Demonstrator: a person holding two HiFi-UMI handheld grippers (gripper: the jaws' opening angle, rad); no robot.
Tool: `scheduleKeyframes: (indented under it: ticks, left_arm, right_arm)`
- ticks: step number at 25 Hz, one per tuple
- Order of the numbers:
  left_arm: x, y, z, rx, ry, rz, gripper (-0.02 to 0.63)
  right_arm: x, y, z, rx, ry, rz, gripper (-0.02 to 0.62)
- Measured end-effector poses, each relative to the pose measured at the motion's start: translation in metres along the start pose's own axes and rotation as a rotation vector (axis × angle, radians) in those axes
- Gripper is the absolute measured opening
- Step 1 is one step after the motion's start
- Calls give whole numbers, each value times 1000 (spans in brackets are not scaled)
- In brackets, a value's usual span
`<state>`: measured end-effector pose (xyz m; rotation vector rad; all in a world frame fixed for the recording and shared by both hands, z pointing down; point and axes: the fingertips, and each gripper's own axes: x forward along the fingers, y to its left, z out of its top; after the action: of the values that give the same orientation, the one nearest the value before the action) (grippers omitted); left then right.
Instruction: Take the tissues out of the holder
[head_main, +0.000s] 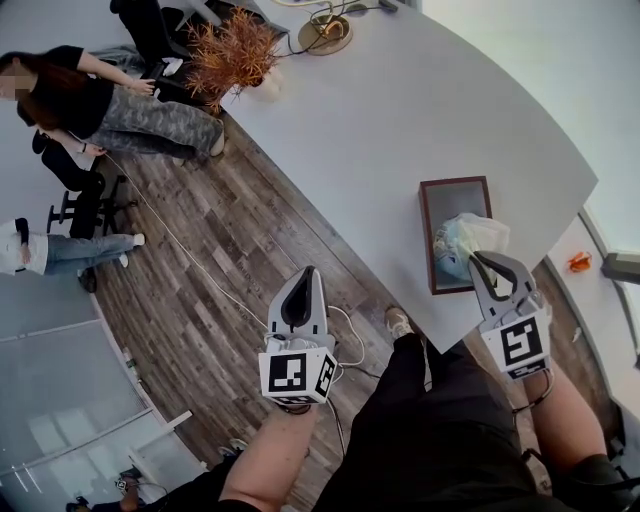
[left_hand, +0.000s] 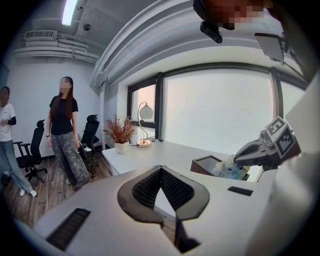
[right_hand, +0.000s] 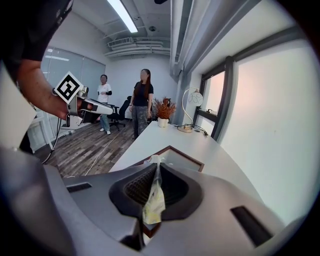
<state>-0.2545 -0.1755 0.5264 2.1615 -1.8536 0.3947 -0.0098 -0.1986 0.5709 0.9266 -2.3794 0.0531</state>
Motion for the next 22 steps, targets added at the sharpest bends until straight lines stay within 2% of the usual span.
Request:
scheduleKeyframes:
  ticks: [11,22]
  left_arm:
    - [-11,2,55,2,-95,7,5]
    - [-34,5,97,0,-179,18,5]
  right_arm:
    - [-26,-12,29,26,6,-24,21]
    - [-51,-23,71,-2,-48,-69,20]
